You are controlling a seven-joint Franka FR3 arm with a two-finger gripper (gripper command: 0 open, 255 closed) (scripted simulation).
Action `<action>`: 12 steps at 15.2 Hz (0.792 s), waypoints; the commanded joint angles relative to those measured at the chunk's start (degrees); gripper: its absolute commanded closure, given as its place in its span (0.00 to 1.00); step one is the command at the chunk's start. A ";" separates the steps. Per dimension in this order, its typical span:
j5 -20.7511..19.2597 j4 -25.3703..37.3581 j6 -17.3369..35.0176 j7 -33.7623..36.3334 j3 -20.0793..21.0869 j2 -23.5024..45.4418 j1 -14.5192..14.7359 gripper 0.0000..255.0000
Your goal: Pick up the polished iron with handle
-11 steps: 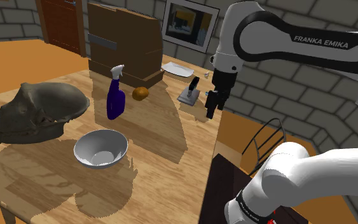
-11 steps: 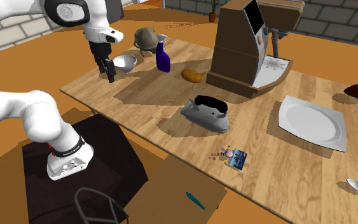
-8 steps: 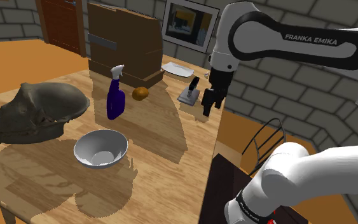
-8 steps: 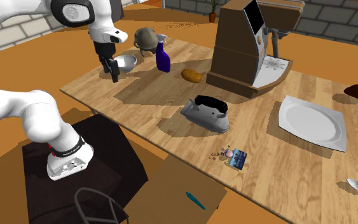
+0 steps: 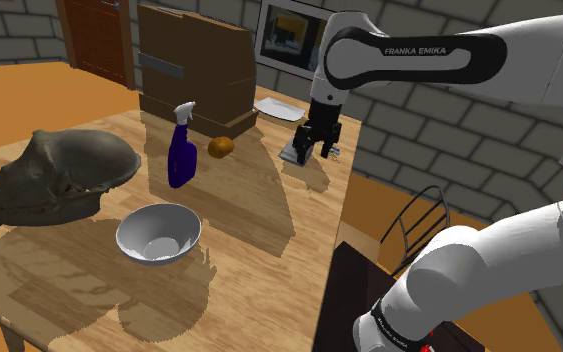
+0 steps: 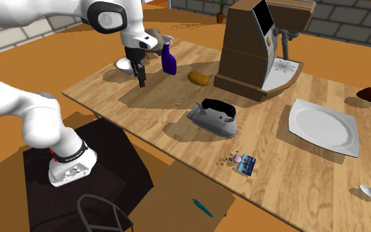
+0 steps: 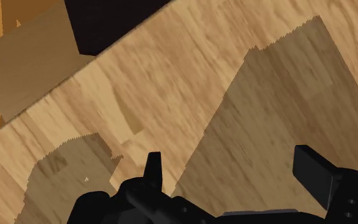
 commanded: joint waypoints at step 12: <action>-2.39 17.85 8.99 11.87 -3.60 22.01 -6.81 0.00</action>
